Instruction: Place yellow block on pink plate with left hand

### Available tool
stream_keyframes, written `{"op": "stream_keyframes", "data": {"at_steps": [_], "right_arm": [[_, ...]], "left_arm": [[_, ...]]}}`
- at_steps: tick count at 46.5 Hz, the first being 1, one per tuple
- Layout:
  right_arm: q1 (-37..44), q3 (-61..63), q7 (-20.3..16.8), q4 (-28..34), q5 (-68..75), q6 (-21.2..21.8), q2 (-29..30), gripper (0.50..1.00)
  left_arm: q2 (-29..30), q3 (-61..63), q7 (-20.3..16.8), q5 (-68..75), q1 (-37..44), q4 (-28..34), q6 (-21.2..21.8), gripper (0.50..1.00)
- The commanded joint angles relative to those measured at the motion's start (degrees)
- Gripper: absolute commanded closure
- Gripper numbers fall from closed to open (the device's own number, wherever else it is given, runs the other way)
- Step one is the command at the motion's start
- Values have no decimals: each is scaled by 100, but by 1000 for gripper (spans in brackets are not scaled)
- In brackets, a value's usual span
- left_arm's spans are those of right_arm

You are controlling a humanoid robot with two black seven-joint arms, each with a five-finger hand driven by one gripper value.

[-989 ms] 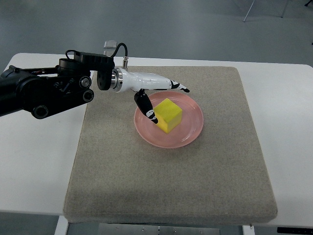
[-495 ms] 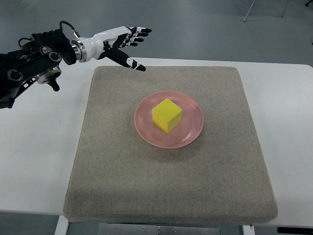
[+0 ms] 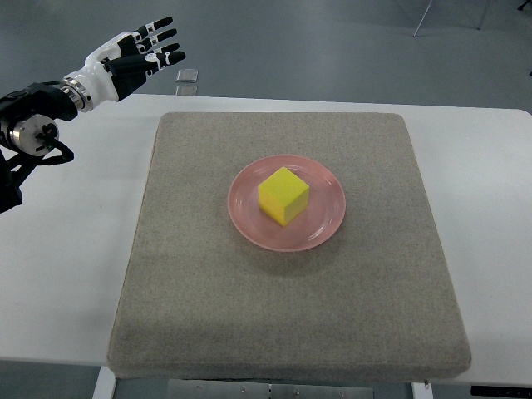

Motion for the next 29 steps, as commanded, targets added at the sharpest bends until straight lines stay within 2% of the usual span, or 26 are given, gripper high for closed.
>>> {"op": "stream_keyframes", "data": {"at_steps": [1,29], "right_arm": [[-1,12,0,0,5,0,0,576],[-1,-6,18,35,-3,70,0,576]], "left_arm": [[-5,-1,26,-116,26,4,-116,504],[-76,-142,35,-168,281,13,-310,504]]}}
